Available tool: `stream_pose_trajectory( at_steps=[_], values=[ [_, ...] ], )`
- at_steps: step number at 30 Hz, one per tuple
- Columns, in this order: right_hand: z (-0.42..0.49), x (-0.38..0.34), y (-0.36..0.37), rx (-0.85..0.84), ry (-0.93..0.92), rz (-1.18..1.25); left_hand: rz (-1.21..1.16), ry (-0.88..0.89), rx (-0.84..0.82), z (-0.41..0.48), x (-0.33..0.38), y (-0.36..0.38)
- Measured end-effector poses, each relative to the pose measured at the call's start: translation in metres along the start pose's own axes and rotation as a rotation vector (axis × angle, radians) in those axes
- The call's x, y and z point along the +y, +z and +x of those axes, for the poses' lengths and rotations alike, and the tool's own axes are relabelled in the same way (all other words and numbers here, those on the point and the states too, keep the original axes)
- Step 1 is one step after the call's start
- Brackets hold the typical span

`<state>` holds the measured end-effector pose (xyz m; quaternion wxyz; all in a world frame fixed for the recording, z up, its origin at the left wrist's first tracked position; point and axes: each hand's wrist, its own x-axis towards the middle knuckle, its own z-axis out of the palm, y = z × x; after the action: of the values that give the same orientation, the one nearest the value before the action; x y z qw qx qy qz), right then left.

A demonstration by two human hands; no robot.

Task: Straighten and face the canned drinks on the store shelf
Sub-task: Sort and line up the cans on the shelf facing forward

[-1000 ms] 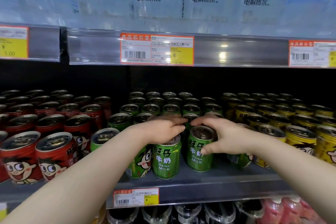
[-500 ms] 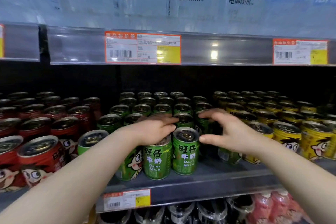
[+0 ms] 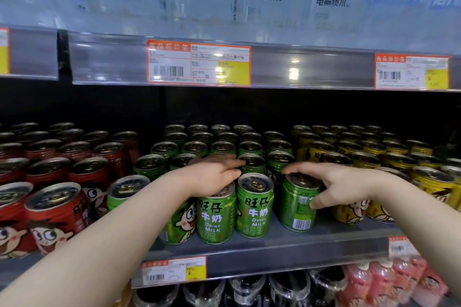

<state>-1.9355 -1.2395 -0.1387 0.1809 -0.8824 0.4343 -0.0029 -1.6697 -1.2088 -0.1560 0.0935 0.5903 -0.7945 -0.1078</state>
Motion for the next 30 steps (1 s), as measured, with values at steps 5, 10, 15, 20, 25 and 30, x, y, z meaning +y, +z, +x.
stream_pose_trajectory(
  at_steps=[5, 10, 15, 20, 25, 30],
  values=[
    [0.001, -0.015, -0.003, 0.043, -0.01, -0.132, -0.267, -0.015, 0.183, -0.004, 0.003, -0.003],
    [0.009, -0.058, 0.007, 0.234, -0.144, -0.092, -0.382, -0.176, 0.551, -0.028, -0.004, -0.024],
    [0.033, -0.107, 0.033, 0.319, -0.292, -0.208, -0.106, -0.373, 0.37, -0.083, -0.036, -0.038],
    [0.063, -0.145, 0.051, 0.248, -0.346, -0.271, -0.057, -0.447, 0.206, -0.12, -0.059, -0.037],
    [0.078, -0.163, 0.059, 0.194, -0.327, -0.255, -0.028, -0.378, 0.233, -0.123, -0.063, -0.024],
    [0.072, -0.156, 0.055, 0.14, -0.328, -0.187, -0.13, -0.329, 0.307, -0.122, -0.064, -0.019]
  ],
)
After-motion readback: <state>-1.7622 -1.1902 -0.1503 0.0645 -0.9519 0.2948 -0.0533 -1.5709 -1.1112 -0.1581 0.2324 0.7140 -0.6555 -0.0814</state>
